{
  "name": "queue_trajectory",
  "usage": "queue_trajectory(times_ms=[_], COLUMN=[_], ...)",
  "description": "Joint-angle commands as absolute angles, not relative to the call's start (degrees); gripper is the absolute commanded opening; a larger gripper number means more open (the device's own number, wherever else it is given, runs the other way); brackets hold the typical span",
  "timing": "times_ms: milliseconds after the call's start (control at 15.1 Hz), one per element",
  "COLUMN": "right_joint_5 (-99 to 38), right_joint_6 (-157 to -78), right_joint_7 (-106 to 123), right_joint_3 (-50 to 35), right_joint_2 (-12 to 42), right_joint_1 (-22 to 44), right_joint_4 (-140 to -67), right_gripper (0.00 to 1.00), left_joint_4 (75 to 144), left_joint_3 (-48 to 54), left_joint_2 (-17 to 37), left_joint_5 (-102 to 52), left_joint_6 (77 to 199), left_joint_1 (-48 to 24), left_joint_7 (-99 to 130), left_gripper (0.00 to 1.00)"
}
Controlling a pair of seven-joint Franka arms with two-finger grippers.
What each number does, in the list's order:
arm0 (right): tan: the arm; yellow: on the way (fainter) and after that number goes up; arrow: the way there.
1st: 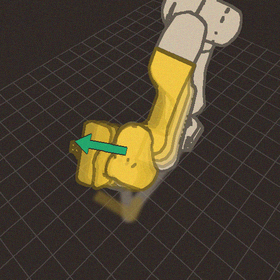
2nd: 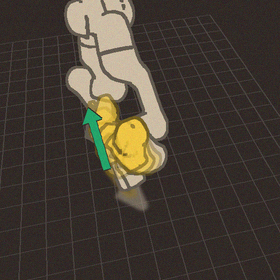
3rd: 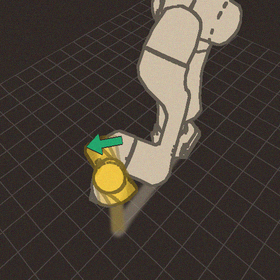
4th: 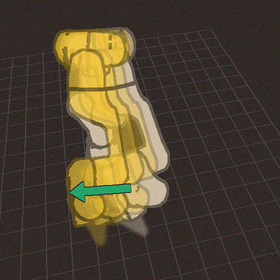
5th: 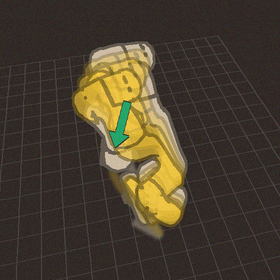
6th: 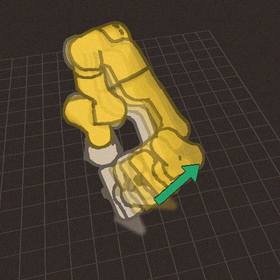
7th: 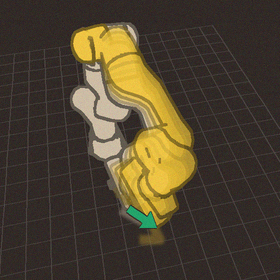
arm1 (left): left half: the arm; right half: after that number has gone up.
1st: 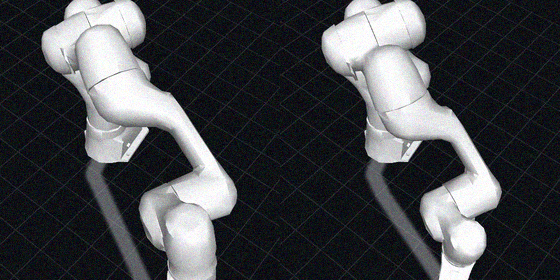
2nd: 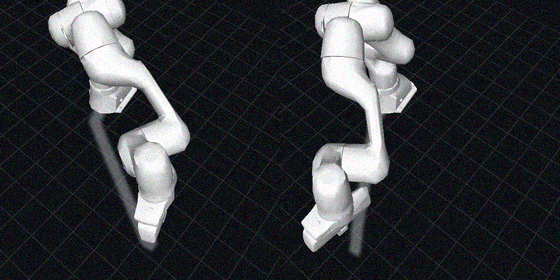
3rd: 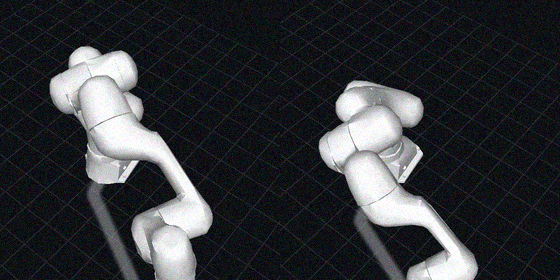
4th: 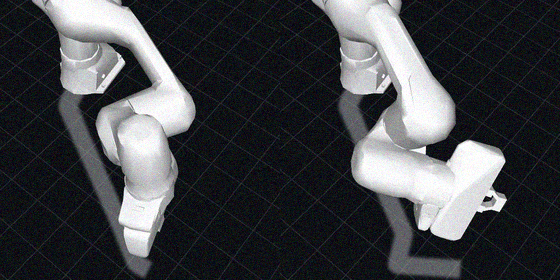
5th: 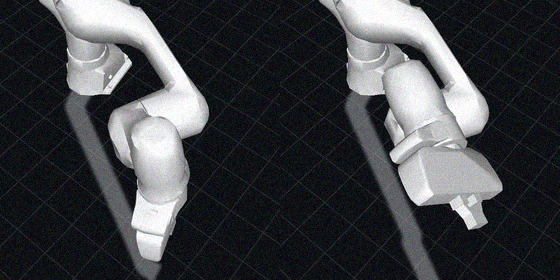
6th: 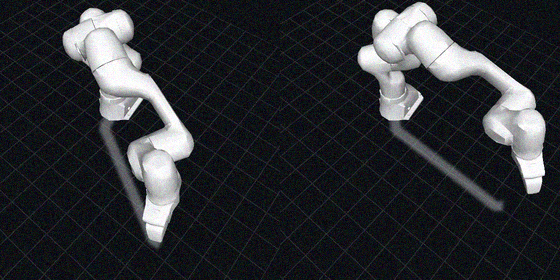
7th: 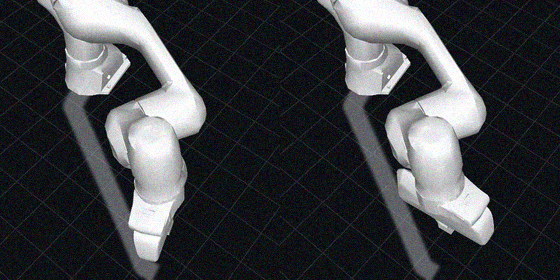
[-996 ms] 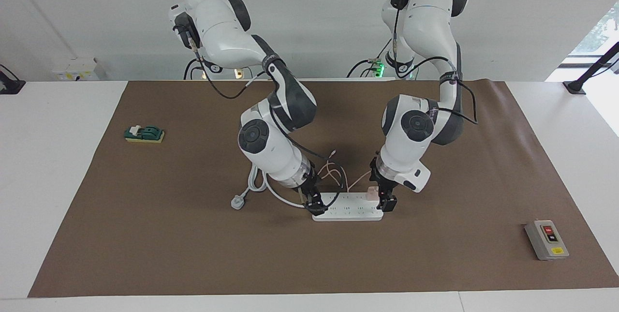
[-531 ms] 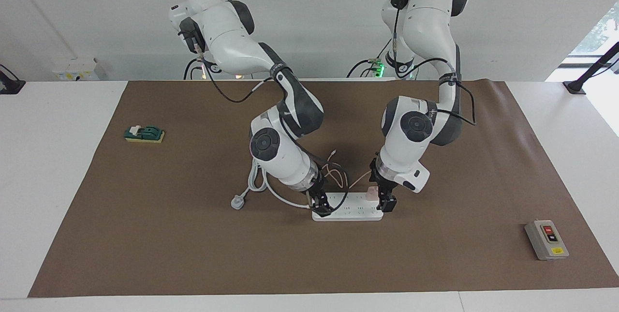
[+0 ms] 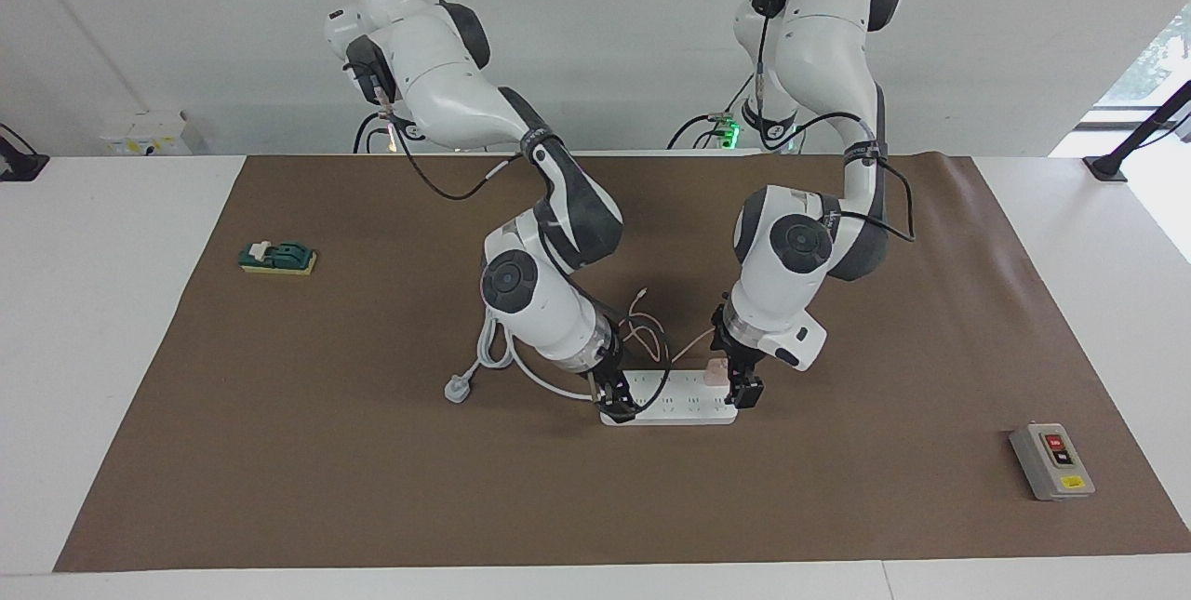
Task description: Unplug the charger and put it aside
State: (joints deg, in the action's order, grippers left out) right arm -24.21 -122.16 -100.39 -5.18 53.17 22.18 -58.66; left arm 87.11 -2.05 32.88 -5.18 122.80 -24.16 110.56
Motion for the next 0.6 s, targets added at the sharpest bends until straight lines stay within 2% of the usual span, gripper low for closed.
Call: queue_trajectory(times_ms=[0,531], right_joint_5=[-25.58,-25.58], right_joint_6=[-123.57,-125.86], right_joint_7=[-101.16,-100.72], right_joint_3=[-5.1,-5.1], right_joint_2=[52.74,52.56], right_joint_1=[22.85,23.03], right_joint_4=[-60.47,-62.75], right_gripper=[0.98,0.99], left_joint_4=[91.06,91.05], left_joint_3=[-3.08,-3.08], left_joint_2=[30.06,29.97], left_joint_5=[-5.45,-5.45], left_joint_6=[124.63,124.01], left_joint_1=[-25.22,-25.31], left_joint_7=[110.57,110.92], left_gripper=[1.0,1.0])
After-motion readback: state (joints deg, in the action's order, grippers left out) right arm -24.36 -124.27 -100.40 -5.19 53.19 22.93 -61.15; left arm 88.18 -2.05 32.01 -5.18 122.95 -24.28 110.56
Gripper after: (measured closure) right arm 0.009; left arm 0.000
